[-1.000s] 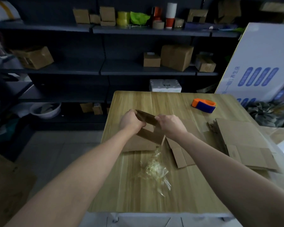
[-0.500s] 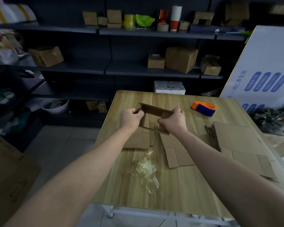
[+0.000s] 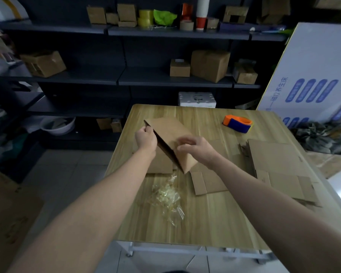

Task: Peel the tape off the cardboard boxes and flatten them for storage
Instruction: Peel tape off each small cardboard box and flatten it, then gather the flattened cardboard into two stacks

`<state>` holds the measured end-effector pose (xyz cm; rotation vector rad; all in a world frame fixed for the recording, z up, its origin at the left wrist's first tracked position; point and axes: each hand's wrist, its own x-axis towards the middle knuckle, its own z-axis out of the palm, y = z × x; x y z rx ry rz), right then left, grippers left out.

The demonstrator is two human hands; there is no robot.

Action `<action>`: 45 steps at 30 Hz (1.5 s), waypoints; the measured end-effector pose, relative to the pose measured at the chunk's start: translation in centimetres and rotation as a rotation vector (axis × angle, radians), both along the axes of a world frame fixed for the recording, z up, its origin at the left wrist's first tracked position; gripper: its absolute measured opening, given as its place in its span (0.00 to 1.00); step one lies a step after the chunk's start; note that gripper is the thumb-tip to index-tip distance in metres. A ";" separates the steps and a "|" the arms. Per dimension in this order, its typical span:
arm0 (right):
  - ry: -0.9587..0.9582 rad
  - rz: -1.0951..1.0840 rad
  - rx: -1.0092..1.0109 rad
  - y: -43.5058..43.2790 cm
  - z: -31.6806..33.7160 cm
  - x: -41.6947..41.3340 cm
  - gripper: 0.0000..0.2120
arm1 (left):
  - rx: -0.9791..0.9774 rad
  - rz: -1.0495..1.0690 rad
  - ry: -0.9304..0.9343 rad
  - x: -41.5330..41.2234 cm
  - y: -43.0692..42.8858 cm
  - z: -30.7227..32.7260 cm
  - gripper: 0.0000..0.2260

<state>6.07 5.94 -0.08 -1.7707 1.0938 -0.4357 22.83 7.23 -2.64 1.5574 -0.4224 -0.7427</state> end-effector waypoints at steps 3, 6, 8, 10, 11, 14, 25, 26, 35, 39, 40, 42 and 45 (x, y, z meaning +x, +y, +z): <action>0.072 -0.247 -0.077 -1.2 -0.2 -0.4 0.24 | -0.027 -0.014 0.201 0.6 -0.1 -0.5 0.11; 0.177 -0.350 0.016 -2.4 -0.8 -1.2 0.34 | -0.062 -0.098 0.302 0.8 0.5 -0.8 0.07; 0.231 -0.349 0.111 -2.7 -1.0 -1.7 0.36 | -0.060 -0.095 0.312 1.2 0.7 -1.1 0.08; 0.222 -0.358 0.194 -2.7 -1.2 -1.9 0.30 | -0.037 -0.077 0.321 1.9 0.6 -1.7 0.10; 0.193 -0.398 0.225 -2.8 -1.4 -1.9 0.26 | -0.014 -0.093 0.355 2.3 0.6 -2.0 0.10; 0.215 -0.504 0.172 -3.0 -2.0 -1.2 0.20 | 0.191 -0.341 0.381 2.8 1.4 -2.5 0.19; 0.112 -0.591 0.352 -2.7 -5.6 4.9 0.09 | 0.406 -0.395 0.221 6.8 1.1 -7.8 0.14; 0.075 -0.578 0.340 -3.0 -6.1 5.7 0.09 | 0.407 -0.368 0.199 7.8 0.7 -8.1 0.17; 0.156 -0.508 0.345 -6.9 -9.7 9.9 0.20 | 0.447 -0.143 0.006 16.1 -1.5 -10.2 0.20; 0.202 -0.507 0.393 -8.2 -11.4 10.7 0.24 | 0.469 -0.071 -0.009 18.1 -1.5 -12.5 0.18; 0.225 -0.483 0.393 -8.5 -12.0 10.9 0.23 | 0.474 -0.059 -0.011 18.3 -1.5 -13.1 0.18; 0.290 -0.422 0.393 -8.5 -13.0 11.5 0.21 | 0.488 -0.043 -0.012 18.5 -1.5 -14.4 0.17; 0.251 -0.449 0.483 -8.6 -15.0 12.2 0.17 | 0.520 -0.041 -0.030 18.3 -1.5 -16.0 0.16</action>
